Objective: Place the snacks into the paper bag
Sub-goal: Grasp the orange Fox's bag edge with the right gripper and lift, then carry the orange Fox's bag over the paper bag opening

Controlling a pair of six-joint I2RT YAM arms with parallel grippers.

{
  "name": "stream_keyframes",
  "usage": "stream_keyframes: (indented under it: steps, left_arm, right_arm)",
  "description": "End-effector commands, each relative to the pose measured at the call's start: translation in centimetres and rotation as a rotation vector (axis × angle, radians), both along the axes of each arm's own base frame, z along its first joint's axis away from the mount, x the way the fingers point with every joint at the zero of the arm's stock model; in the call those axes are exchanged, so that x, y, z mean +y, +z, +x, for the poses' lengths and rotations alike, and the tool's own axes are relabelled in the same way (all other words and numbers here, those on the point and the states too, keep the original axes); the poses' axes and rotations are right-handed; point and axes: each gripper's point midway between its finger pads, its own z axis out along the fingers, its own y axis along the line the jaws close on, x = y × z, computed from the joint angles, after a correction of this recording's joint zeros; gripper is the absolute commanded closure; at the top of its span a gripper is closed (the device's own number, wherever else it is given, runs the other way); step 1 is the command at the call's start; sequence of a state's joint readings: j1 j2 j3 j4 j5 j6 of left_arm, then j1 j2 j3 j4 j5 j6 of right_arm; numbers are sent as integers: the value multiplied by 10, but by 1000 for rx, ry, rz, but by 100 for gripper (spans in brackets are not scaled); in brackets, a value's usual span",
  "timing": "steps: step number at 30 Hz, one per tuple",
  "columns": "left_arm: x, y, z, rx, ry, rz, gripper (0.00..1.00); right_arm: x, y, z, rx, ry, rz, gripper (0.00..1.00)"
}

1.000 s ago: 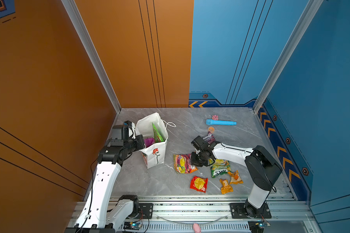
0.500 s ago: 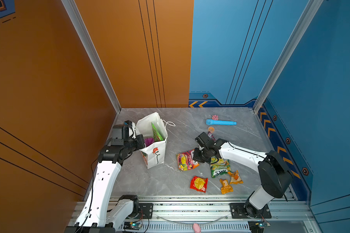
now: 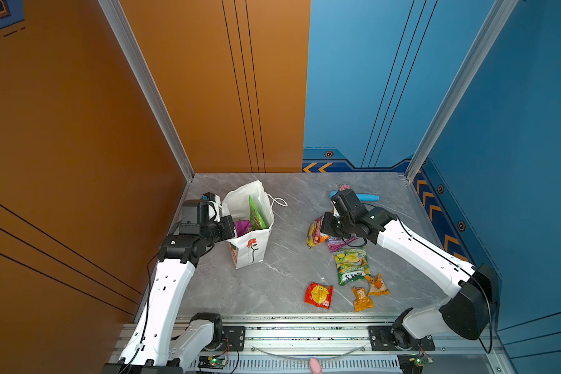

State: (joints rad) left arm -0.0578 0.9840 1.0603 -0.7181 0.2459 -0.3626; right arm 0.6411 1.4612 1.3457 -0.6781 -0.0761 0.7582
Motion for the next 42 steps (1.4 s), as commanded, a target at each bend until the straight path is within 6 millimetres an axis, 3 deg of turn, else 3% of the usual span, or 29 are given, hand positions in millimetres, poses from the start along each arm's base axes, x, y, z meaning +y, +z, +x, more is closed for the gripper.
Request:
stream_keyframes:
  steps: [1,11,16,21,30,42]
  left_arm:
    - [-11,24,5,-119,-57,-23,100]
    - [-21,30,4,-138,-103,-67,100]
    - [-23,32,3,-148,-111,-73,100]
    - [-24,33,2,-150,-116,-79,100]
    - [-26,35,1,-161,-130,-88,100]
    - [-29,38,0,-172,-146,-100,100]
  right_arm:
    - [-6,43,4,-118,27,-24,98]
    - [5,133,15,-340,94,-75,98]
    - [27,193,5,-489,137,-31,98]
    - [60,229,-10,-579,216,17,99]
    - [135,230,-41,-599,406,61,99]
    - [182,179,-60,-507,532,26,100]
